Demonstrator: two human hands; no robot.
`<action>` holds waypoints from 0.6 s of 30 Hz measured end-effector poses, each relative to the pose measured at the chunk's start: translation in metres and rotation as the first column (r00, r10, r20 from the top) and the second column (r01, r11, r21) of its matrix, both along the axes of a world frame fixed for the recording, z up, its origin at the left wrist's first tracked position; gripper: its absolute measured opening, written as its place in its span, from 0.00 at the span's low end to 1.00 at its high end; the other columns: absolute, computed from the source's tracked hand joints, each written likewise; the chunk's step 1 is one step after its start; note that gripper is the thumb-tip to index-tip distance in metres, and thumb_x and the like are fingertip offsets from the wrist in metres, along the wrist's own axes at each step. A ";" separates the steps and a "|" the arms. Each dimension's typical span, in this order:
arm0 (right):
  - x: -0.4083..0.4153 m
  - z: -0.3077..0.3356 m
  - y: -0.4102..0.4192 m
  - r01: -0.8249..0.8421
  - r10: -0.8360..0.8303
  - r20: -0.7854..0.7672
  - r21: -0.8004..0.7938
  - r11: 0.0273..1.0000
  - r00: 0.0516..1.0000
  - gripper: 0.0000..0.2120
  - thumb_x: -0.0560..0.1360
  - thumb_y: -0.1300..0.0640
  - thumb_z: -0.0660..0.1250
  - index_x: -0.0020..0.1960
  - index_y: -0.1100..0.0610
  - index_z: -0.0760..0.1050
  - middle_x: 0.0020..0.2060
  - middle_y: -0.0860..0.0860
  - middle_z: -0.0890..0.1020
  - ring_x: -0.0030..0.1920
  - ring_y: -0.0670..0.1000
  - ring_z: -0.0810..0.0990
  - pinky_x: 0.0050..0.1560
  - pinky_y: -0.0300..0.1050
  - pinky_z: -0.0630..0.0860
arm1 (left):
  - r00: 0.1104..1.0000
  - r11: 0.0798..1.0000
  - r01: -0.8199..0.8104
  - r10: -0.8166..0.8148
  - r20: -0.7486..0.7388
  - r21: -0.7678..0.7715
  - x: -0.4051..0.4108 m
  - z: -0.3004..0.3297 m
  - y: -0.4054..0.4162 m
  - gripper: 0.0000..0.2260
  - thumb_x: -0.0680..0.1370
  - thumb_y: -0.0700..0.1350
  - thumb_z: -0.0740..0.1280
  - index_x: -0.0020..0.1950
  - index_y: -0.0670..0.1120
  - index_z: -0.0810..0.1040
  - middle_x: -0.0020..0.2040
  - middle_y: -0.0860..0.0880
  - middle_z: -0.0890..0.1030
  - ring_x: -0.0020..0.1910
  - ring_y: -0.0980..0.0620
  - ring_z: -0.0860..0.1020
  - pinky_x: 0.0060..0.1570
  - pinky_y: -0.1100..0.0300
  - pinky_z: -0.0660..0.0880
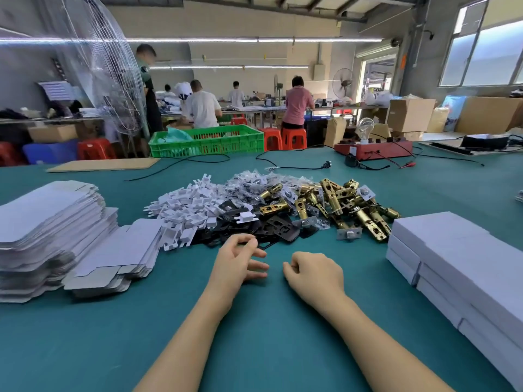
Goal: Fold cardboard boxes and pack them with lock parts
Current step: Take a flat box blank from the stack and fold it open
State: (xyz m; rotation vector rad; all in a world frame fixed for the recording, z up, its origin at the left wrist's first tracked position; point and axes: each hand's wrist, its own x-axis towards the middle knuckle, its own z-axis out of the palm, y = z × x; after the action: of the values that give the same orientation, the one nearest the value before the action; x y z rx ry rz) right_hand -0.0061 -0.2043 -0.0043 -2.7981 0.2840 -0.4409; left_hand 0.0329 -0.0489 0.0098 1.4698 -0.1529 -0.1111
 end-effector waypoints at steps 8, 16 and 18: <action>0.001 0.002 -0.003 -0.026 0.026 -0.005 0.027 0.999 1.000 0.17 0.77 0.47 0.57 0.33 0.54 0.61 0.30 0.48 0.71 0.36 0.52 0.71 0.29 0.41 0.59 | 0.725 0.486 -0.689 0.443 0.528 0.538 0.022 0.030 0.081 0.11 0.80 0.38 0.60 0.60 0.40 0.77 0.60 0.39 0.77 0.56 0.40 0.74 0.51 0.53 0.69; 0.002 0.002 -0.003 -0.034 0.034 -0.010 0.022 0.999 0.999 0.17 0.78 0.47 0.56 0.33 0.54 0.62 0.30 0.47 0.71 0.36 0.52 0.72 0.29 0.41 0.60 | 0.816 0.164 -0.451 0.475 0.330 0.877 0.025 0.003 0.157 0.26 0.82 0.56 0.56 0.73 0.40 0.67 0.73 0.40 0.68 0.74 0.42 0.60 0.70 0.42 0.61; 0.001 0.002 -0.003 -0.033 0.033 -0.010 0.029 0.999 0.999 0.17 0.78 0.47 0.56 0.33 0.54 0.62 0.30 0.47 0.71 0.36 0.53 0.72 0.29 0.41 0.59 | 0.835 0.090 -0.397 0.449 0.319 0.913 0.028 0.001 0.158 0.28 0.80 0.61 0.55 0.69 0.41 0.71 0.70 0.41 0.70 0.71 0.42 0.63 0.69 0.47 0.62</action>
State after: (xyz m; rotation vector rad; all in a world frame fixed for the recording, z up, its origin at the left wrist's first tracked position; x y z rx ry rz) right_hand -0.0049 -0.2069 -0.0024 -2.7734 0.2442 -0.4118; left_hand 0.0611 0.1092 0.0110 2.7654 0.5371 0.3375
